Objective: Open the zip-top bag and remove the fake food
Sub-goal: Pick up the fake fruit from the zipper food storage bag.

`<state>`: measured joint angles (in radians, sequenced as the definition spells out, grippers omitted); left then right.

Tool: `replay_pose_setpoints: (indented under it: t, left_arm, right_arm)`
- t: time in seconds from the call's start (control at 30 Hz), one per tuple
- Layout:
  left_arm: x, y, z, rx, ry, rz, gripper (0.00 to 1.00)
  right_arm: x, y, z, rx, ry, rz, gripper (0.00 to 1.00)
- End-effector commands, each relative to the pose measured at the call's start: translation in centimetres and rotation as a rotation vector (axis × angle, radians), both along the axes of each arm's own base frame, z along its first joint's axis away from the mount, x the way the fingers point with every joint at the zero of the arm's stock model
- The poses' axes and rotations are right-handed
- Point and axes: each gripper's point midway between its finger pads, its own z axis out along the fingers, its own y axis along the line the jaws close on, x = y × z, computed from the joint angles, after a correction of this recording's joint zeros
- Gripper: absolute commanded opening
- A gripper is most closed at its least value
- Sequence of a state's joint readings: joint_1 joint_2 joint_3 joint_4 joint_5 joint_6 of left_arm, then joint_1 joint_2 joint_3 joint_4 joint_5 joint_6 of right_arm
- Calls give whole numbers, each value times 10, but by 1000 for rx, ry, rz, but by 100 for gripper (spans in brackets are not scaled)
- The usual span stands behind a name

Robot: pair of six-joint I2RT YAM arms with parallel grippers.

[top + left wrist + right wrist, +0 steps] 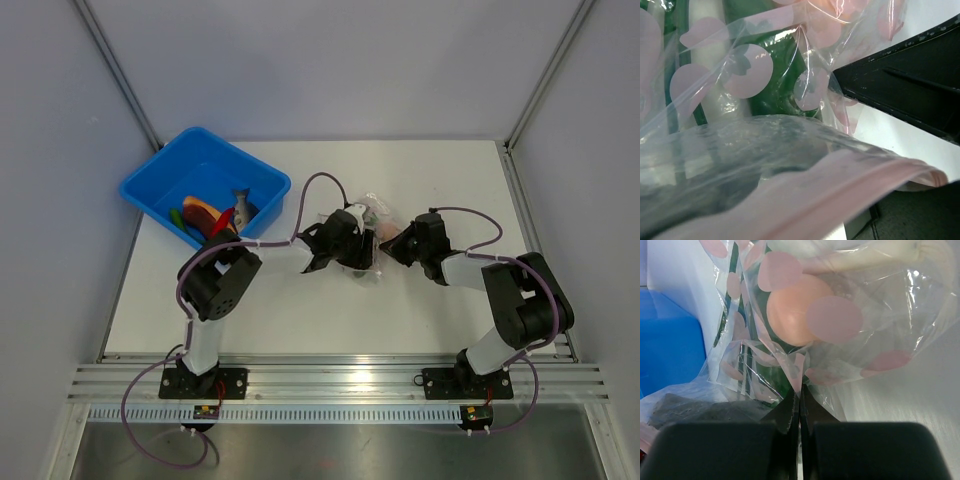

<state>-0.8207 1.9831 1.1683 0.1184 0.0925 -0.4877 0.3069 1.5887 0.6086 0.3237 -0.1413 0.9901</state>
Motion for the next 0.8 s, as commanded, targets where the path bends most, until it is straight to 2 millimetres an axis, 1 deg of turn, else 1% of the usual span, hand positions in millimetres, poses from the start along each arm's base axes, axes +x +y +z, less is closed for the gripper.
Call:
replay_pose_setpoints:
  t: [0.0,0.07,0.1,0.17,0.2,0.23,0.3,0.33,0.4,0.5,0.53,0.57,0.6,0.67,0.7,0.77]
  left_arm:
    - [10,1,5,82,-58,4,59]
    - [13,3,-1,131,-75,20,59]
    - [13,4,-7,159,-65,22,59]
    - [16,6,-12,180,-62,40,59]
    - [15,10,-17,208,-44,46,59]
    - [18,8,-19,219,-42,53,58]
    - [17,13,-27,257,-18,55,57]
    - [19,11,-28,262,-18,60,55]
    - [18,12,-29,265,-16,60,52]
    - [18,13,-23,255,-24,64,45]
    - [18,12,-21,251,-25,57,40]
    - [18,10,-20,247,-23,51,38]
    - [16,11,-21,254,-12,44,37]
    - [19,7,-18,258,-9,41,35]
    - [19,11,-18,275,-6,48,35]
    - [19,12,-11,263,-23,52,35]
  right_arm:
    - [8,6,21,12,-72,14,0]
    - [7,7,20,13,-71,15,0]
    - [8,7,21,15,-72,16,0]
    - [7,7,20,15,-69,19,0]
    - [7,7,21,15,-72,18,0]
    - [7,7,22,16,-75,18,0]
    - [7,7,22,12,-75,18,0]
    - [7,6,22,11,-75,17,0]
    - [7,5,23,5,-74,10,0]
    - [7,1,26,-9,-79,-3,0]
    - [6,0,26,-18,-76,-6,0]
    - [6,-3,26,-26,-77,-19,0]
    - [7,-5,30,-32,-87,-26,0]
    - [6,-12,28,-60,-78,-53,0]
    - [6,-14,29,-68,-81,-62,0]
    - [5,-19,28,-89,-71,-78,0]
